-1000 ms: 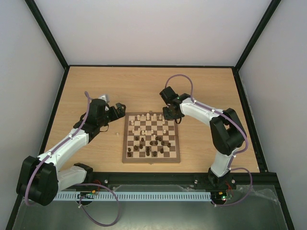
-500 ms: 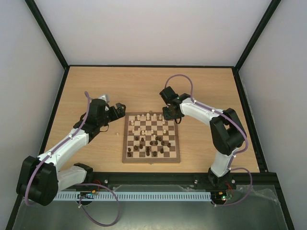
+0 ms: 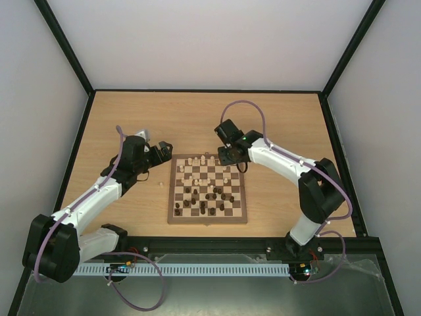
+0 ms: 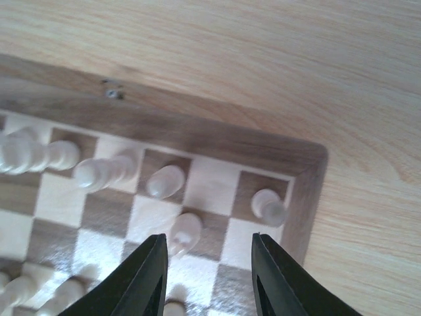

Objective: Set up the chess pieces on the board
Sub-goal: Pick up the chess piece from the chessboard.

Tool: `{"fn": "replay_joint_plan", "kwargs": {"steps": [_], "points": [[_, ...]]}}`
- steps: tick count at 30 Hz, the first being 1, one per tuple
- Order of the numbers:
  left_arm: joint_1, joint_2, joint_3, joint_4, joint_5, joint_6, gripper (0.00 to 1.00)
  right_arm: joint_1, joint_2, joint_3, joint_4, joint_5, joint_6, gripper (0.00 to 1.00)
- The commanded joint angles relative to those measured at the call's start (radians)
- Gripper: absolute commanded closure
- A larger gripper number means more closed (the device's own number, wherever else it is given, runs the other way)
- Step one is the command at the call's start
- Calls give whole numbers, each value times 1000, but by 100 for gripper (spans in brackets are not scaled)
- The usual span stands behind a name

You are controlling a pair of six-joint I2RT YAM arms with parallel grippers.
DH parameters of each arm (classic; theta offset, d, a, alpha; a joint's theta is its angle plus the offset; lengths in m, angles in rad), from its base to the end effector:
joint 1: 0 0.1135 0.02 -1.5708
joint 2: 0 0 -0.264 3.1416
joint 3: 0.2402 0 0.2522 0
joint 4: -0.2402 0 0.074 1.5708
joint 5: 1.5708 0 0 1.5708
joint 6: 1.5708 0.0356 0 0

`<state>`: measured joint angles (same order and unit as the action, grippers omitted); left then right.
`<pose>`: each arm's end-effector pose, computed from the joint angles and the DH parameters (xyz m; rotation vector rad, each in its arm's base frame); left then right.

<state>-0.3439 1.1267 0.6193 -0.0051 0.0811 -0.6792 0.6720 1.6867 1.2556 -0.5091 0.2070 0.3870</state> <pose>0.2299 -0.0854 0.2316 -0.3098 2.1375 -0.6945 0.2881 0.2198 0.2400 -0.2702 2.4773 0.1870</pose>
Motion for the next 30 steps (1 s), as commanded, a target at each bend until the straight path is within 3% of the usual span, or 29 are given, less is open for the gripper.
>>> {"fn": "replay_joint_plan", "kwargs": {"steps": [1, 30], "points": [[-4, -6, -1, 11, -8, 0, 0, 52, -23, 1, -66, -12, 27, 64], [-3, -29, -4, 5, -9, 1, 1, 90, 94, 9, -49, 83, 67, 74]]}}
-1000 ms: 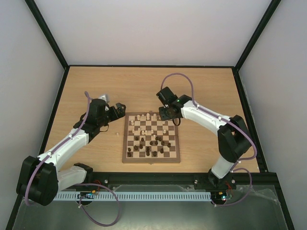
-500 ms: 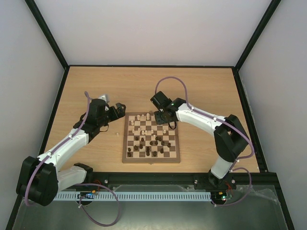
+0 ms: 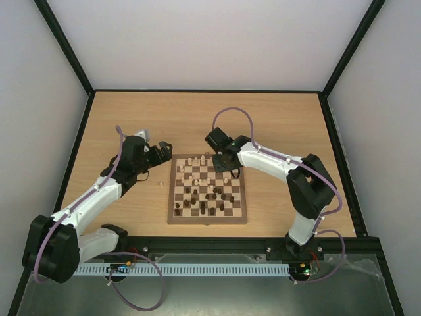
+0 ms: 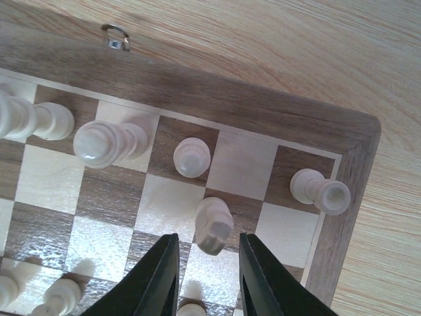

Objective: Set up the chess pieces on the board
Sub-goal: Pick up the chess piece from the chessboard.

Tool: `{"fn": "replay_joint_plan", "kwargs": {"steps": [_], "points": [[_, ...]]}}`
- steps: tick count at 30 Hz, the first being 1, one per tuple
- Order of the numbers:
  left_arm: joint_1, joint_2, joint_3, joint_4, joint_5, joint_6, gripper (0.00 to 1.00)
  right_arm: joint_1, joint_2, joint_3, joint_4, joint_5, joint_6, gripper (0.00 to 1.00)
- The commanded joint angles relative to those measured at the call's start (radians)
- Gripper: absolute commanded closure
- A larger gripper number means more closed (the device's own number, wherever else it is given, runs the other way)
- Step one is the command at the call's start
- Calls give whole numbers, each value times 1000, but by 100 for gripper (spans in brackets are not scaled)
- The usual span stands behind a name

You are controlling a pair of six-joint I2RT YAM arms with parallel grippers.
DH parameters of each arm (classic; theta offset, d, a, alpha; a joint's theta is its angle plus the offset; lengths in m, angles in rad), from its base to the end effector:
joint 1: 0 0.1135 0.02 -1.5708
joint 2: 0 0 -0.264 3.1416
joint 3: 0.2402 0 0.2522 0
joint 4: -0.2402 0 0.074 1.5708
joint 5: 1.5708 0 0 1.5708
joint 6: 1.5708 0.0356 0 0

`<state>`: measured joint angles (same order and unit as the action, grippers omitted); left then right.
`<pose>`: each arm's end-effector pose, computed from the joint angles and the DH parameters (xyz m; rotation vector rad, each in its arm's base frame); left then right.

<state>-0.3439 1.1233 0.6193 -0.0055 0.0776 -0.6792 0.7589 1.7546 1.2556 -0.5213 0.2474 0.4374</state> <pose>0.2296 -0.0851 0.2323 -0.3113 2.1336 -0.6922 0.2736 0.2475 0.2160 -0.3195 2.5295 0.1434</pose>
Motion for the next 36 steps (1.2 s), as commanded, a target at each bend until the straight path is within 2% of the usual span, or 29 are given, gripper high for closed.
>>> {"fn": "replay_joint_plan", "kwargs": {"steps": [1, 11, 29, 36], "points": [[-3, -28, -3, 6, -8, 0, 1, 3, 28, 11, -37, 45, 17, 74], [-3, -30, -4, 5, -7, 1, 1, 2, 62, 19, -27, 52, 12, 74], [-3, -40, -3, 3, -7, 1, 0, 1, 17, 19, -34, 87, 14, 88], [-4, -42, -3, 2, -7, 1, 1, -15, 17, 32, -32, 96, 6, 88]]}}
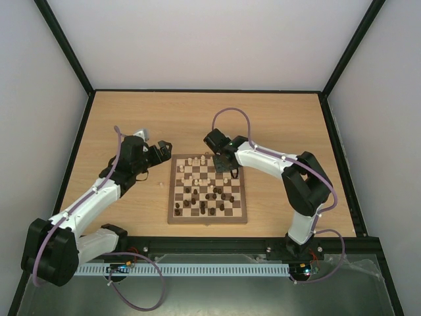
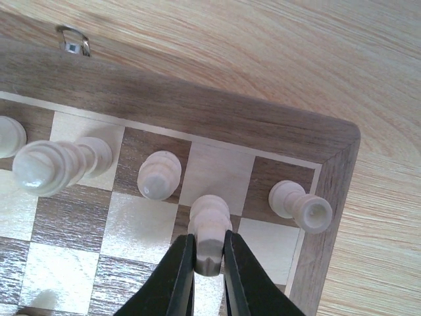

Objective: Set up the chess pieces on the board
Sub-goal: Pick up the chess piece from the chessboard, then place the chess piece on the chessboard.

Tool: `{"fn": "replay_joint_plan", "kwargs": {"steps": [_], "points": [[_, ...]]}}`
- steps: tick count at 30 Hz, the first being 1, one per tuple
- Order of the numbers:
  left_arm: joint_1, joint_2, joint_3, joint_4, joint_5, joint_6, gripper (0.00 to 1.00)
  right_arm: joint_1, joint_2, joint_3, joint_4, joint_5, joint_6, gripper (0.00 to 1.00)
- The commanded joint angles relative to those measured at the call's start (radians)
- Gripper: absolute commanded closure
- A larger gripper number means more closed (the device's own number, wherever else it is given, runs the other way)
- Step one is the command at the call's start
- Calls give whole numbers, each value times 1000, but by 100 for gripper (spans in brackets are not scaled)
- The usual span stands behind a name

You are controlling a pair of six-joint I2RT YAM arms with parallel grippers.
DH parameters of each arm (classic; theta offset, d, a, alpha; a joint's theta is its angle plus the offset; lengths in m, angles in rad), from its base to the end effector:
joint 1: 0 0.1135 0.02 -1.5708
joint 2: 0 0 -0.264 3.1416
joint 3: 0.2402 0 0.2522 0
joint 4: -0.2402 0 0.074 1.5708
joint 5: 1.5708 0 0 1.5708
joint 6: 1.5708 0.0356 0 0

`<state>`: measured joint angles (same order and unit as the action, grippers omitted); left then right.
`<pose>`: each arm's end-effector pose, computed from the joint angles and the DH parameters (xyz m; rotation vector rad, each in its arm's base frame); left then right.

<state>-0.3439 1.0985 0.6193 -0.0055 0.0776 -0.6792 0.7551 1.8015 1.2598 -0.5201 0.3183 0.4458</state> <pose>0.2267 -0.0841 0.2379 -0.3063 2.1091 -0.7017 0.2798 0.2480 0.2015 -0.2872 2.5330 0.0371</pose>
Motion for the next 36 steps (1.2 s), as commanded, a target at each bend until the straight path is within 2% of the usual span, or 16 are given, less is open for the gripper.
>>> {"fn": "replay_joint_plan", "kwargs": {"steps": [1, 28, 36], "points": [[-3, -17, -4, 2, -7, 1, 1, -15, -30, 29, -31, 25, -4, 88], [-2, -10, -3, 4, -10, 1, 1, -42, 28, 52, -7, -33, -35, 88], [-3, -12, -4, 2, -10, 1, 1, -43, 38, 53, -3, -32, -35, 84]]}}
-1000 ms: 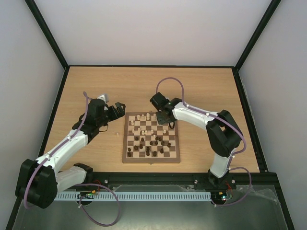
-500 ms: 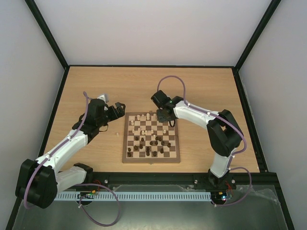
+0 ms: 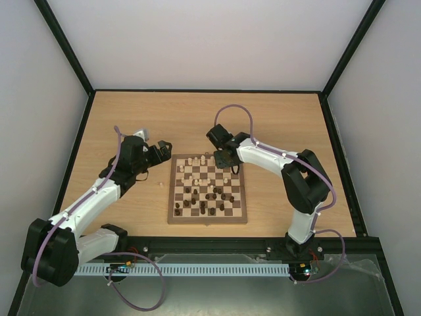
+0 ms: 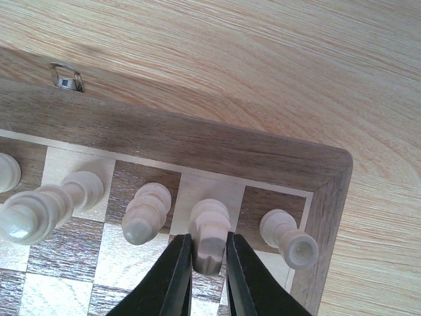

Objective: Set up the chess pieces on the board
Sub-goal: Place the chess piece on the chessboard.

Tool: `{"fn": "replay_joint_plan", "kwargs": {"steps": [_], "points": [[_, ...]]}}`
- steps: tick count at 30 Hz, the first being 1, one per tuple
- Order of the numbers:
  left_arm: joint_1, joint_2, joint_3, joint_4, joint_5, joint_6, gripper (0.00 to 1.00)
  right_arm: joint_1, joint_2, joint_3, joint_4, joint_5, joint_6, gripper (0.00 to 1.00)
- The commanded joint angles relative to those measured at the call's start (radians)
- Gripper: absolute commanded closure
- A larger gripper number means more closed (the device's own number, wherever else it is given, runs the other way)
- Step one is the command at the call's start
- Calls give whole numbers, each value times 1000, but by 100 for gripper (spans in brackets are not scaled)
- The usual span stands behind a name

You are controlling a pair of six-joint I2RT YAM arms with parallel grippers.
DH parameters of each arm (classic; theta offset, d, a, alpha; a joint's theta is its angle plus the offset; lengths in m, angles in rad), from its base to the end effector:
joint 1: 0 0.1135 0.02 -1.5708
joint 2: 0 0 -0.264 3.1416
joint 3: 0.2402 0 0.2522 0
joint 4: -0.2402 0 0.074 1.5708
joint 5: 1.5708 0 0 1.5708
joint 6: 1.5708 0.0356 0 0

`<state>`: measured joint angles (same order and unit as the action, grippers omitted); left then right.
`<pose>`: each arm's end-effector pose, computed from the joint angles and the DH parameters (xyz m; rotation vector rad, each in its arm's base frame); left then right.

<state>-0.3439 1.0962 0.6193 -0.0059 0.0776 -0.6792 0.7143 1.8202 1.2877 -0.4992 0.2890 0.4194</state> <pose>0.2264 -0.0840 0.2383 -0.3059 2.1072 -0.7024 0.2954 0.2427 0.2039 -0.2717 2.5234 0.0649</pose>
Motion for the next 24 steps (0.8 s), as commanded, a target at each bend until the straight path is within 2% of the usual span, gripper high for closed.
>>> {"fn": "replay_joint_plan", "kwargs": {"steps": [1, 18, 21, 24], "points": [[-3, -10, -3, 3, -10, 0, 1, -1, 19, 25, -23, -4, -8, 84], [-1, -15, -2, 1, -10, 0, 1, -1, -10, 20, -22, -6, -4, 78], [-3, -12, -2, 0, -8, 3, 1, 0, -61, 13, -17, -12, -6, 73], [-1, -10, -2, 3, -2, 6, 1, 9, -134, -6, 7, -31, -19, 64]]}}
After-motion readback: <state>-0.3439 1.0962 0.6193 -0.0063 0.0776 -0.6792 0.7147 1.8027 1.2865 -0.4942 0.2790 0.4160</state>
